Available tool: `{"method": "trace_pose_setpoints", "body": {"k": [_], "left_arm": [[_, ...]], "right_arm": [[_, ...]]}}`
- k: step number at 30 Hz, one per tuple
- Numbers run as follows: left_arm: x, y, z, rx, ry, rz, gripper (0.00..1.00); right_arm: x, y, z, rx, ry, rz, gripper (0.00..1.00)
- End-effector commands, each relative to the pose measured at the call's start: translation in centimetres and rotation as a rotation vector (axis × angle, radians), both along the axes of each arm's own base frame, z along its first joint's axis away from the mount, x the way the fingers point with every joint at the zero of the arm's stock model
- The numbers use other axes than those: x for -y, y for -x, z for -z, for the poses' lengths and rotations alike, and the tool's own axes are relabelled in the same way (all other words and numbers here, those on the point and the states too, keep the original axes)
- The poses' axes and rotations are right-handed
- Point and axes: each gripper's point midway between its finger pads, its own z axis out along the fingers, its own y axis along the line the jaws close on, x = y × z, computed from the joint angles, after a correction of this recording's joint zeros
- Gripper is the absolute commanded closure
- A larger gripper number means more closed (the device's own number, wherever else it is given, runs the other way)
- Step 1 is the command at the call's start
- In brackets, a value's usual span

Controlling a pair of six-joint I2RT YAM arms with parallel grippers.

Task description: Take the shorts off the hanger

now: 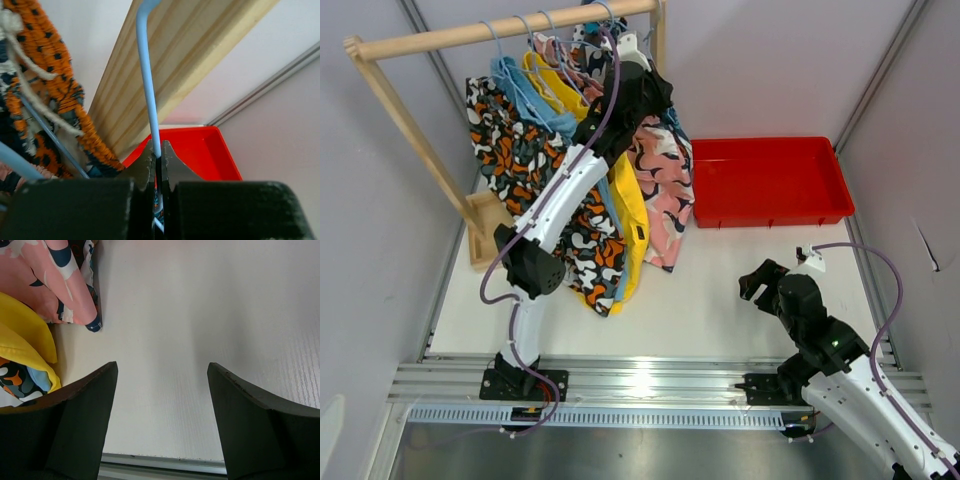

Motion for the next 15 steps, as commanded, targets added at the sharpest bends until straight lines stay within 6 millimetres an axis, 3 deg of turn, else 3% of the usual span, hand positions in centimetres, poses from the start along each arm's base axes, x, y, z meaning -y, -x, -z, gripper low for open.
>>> {"method": "trace_pose_setpoints", "body": {"k": [1, 9, 15], "left_arm": [[-0.6, 5.4, -7.3, 0.149, -0.080, 0.123, 1.00], [-4.8, 13.4, -16.2, 0.298, -0.088, 0.198, 1.00], [-5.7, 17.2, -19.2, 0.343, -0.014, 0.340, 1.00]], "right_arm": [[-0.2, -0.3, -0.6, 0.029, -0.020, 0.006, 0.21], [-0.2, -0.4, -1.4, 0.053, -0.032, 0.008, 0.21], [-0.2, -0.6, -2.8, 0.082, -0.040, 0.010, 0.22]]}}
